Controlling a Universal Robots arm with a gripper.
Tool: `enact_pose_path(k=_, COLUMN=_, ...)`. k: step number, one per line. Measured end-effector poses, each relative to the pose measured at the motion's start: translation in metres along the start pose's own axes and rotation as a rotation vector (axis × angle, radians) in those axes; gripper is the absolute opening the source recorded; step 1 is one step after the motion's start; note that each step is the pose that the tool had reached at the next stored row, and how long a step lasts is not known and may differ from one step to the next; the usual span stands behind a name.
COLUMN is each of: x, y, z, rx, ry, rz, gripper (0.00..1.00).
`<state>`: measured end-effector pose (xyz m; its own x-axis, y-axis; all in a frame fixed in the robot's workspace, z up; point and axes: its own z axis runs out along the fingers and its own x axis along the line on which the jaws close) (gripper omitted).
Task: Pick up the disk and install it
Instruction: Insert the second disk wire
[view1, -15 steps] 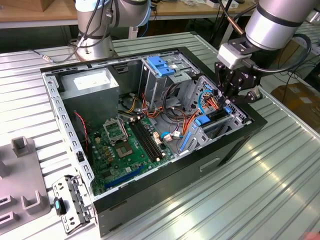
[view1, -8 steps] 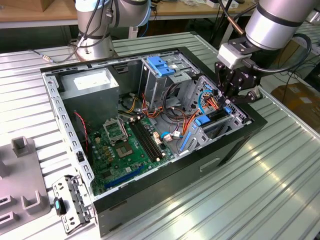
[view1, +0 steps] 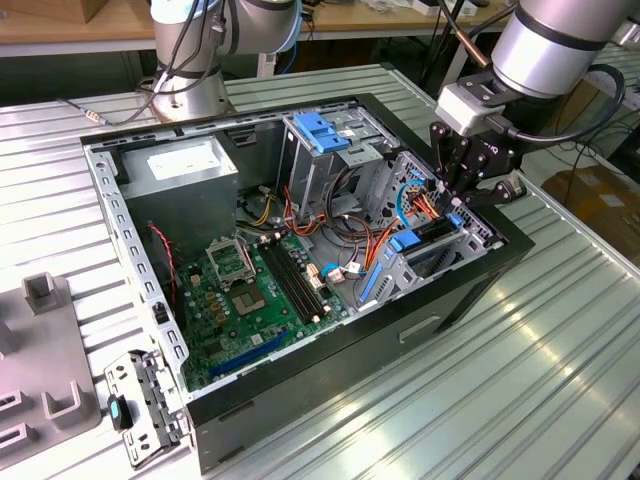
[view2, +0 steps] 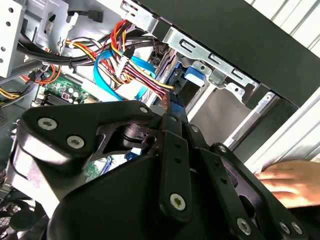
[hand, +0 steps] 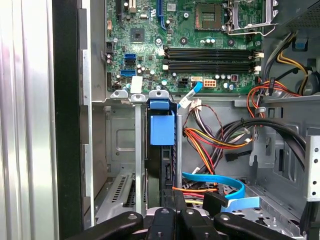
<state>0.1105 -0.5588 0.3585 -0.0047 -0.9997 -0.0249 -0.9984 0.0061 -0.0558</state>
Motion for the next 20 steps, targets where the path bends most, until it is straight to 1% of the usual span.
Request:
enact_pose_path(k=6, x=0.0, y=0.0, z=-0.0008, rx=-0.0002, ry=0.0003, rz=0.0, gripper=0.11)
enact_pose_path(k=9, x=0.0, y=-0.0001, z=-0.0045, rx=-0.0026, ry=-0.0012, rz=0.0, gripper=0.11)
enact_pose_path(k=14, x=0.0004, y=0.0017, z=-0.0051, rx=-0.0056, ry=-0.0018, rz=0.0, gripper=0.11)
enact_pose_path(k=16, x=0.0005, y=0.0017, z=-0.0059, rx=-0.0061, ry=-0.004, rz=0.0, gripper=0.11)
enact_pose_path(k=17, x=0.0005, y=0.0017, z=-0.0065, rx=-0.007, ry=-0.004, rz=0.0, gripper=0.11)
enact_pose_path(k=18, x=0.0005, y=0.0016, z=-0.0072, rx=-0.0088, ry=-0.0039, rz=0.0, gripper=0.11)
enact_pose_path(k=19, x=0.0004, y=0.0015, z=-0.0088, rx=-0.012, ry=-0.0039, rz=0.0, gripper=0.11)
enact_pose_path(k=20, x=0.0003, y=0.0012, z=-0.0138, rx=-0.0192, ry=-0.0039, rz=0.001, gripper=0.11)
